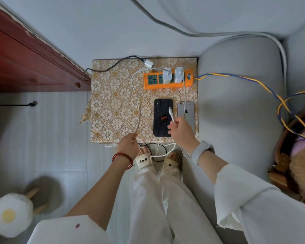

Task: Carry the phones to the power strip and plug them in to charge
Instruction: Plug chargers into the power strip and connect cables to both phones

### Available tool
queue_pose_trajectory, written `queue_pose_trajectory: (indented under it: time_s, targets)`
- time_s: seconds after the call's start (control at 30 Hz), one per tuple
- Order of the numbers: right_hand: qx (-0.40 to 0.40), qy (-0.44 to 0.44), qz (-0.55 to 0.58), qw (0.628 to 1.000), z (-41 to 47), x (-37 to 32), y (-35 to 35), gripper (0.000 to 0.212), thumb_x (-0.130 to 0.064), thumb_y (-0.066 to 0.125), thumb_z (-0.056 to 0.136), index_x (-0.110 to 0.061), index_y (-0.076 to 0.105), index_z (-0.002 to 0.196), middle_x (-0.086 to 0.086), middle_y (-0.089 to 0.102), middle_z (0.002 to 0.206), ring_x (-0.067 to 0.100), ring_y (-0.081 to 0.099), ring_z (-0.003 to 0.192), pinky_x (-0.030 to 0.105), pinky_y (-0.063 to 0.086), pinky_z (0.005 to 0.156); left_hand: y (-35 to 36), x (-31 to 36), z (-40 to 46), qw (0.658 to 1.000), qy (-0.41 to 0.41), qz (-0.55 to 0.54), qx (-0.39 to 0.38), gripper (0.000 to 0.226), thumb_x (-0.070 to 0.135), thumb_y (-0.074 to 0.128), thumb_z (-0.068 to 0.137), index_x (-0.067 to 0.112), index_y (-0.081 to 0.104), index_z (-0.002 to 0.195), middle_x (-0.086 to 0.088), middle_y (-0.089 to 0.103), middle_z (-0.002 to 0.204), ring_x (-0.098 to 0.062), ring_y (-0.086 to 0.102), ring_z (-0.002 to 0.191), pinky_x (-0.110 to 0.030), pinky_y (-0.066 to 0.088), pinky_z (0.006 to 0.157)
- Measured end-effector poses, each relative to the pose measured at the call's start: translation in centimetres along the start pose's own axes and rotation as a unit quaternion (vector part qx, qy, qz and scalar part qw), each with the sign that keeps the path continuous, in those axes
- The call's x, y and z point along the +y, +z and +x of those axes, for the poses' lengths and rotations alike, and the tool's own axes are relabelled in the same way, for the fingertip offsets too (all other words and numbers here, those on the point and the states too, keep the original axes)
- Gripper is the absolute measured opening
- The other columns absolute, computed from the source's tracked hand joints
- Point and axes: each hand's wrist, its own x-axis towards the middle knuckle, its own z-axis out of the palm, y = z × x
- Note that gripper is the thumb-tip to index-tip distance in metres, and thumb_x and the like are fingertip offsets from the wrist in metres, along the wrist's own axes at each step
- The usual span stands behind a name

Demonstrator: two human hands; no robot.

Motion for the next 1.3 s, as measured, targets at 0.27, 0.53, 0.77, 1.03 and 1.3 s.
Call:
queue_pose_trajectory:
  time_s: [0.27,0.53,0.77,1.03,1.3]
  targets:
    - [-0.022,0.067,-0.01,0.997,2.8,2.3,2.9,0.021,-0.006,0.035,0.094,-0.001,0.048,0.11,0.018,0.052,0.117,0.032,0.052,0.106,0.038,0.041,0.087,3.0,3.3,3.5,0.979,-0.032,-0.195,-0.051,0.043,0.001,0.032,0.089,0.013,0.044,0.129,-0.005,0.051,0.131,-0.008,0.053,0.069,-0.023,0.049,0.062]
    - [0.017,0.086,0.083,0.993,2.7,3.7,3.2,0.023,-0.01,0.031,0.096,-0.005,0.048,0.111,0.004,0.047,0.101,0.021,0.048,0.09,0.028,0.037,0.074,4.6,5.1,5.3,0.97,-0.091,-0.207,-0.094,0.031,0.008,0.036,0.09,0.001,0.051,0.117,-0.018,0.059,0.111,-0.033,0.055,0.107,-0.041,0.046,0.089]
    - [0.031,0.029,0.053,0.998,1.1,3.2,2.5,0.019,-0.016,0.035,0.096,-0.007,0.049,0.105,0.005,0.053,0.098,0.021,0.051,0.089,0.031,0.04,0.073,3.0,4.3,4.4,0.953,-0.088,-0.272,-0.104,0.019,0.018,0.043,0.092,0.006,0.057,0.1,-0.008,0.059,0.087,-0.018,0.058,0.076,-0.03,0.055,0.068]
    - [0.013,-0.017,0.035,0.999,-3.5,2.8,2.4,0.022,-0.032,0.031,0.096,-0.018,0.047,0.093,-0.006,0.047,0.058,0.02,0.053,0.056,0.037,0.043,0.057,0.7,3.0,3.0,0.89,-0.14,-0.429,-0.069,0.014,0.013,0.046,0.092,0.004,0.057,0.091,-0.01,0.06,0.083,-0.018,0.06,0.07,-0.018,0.053,0.047]
    - [0.007,-0.04,0.054,0.998,-4.2,1.3,4.2,0.015,-0.022,0.046,0.092,-0.016,0.057,0.084,-0.013,0.045,0.057,0.003,0.042,0.055,0.02,0.032,0.055,-0.7,3.9,2.0,0.866,-0.134,-0.481,-0.011,0.019,0.015,0.047,0.092,0.011,0.057,0.076,-0.008,0.058,0.075,-0.017,0.055,0.063,-0.018,0.052,0.048]
